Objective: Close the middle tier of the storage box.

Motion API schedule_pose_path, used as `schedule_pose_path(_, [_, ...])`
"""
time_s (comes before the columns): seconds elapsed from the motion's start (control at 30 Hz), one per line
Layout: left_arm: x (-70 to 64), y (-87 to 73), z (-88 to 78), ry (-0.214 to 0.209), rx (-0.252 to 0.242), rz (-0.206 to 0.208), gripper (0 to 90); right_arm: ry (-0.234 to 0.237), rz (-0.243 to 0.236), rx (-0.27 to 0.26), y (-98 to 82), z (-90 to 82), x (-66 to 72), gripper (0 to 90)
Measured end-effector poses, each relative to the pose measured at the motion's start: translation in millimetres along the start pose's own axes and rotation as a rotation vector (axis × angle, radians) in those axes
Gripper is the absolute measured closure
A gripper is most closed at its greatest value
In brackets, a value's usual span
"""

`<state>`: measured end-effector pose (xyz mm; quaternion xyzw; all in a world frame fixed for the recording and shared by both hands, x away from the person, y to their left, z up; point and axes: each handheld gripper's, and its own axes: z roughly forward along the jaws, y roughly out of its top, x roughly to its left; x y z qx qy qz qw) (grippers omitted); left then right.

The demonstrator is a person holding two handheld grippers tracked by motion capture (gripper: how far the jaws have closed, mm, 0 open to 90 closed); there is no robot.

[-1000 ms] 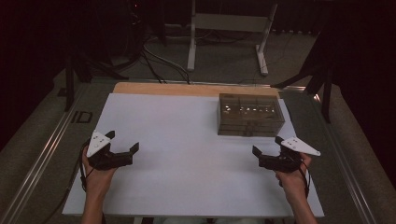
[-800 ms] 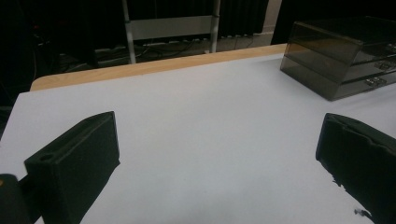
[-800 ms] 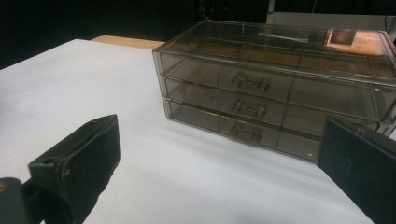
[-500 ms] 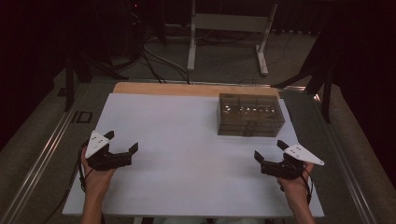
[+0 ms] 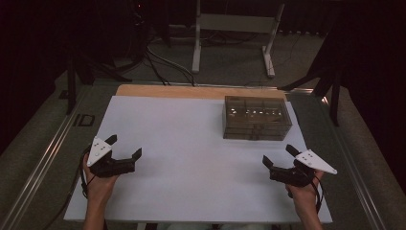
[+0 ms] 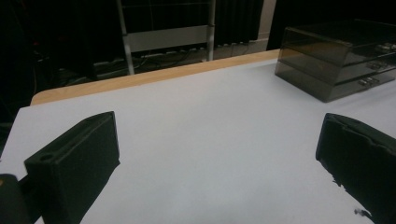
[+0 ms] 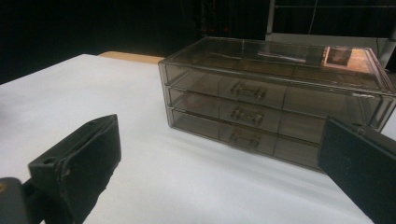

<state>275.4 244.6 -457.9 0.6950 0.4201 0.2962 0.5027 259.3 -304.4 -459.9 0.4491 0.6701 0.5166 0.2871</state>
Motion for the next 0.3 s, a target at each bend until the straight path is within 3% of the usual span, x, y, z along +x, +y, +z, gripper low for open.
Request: schedule_pose_path(0.3, [0.7, -2.9, 1.4, 0.006, 0.012, -0.005, 1.0, -0.002, -0.004, 0.009, -4.5, 0.0, -1.2, 0.2])
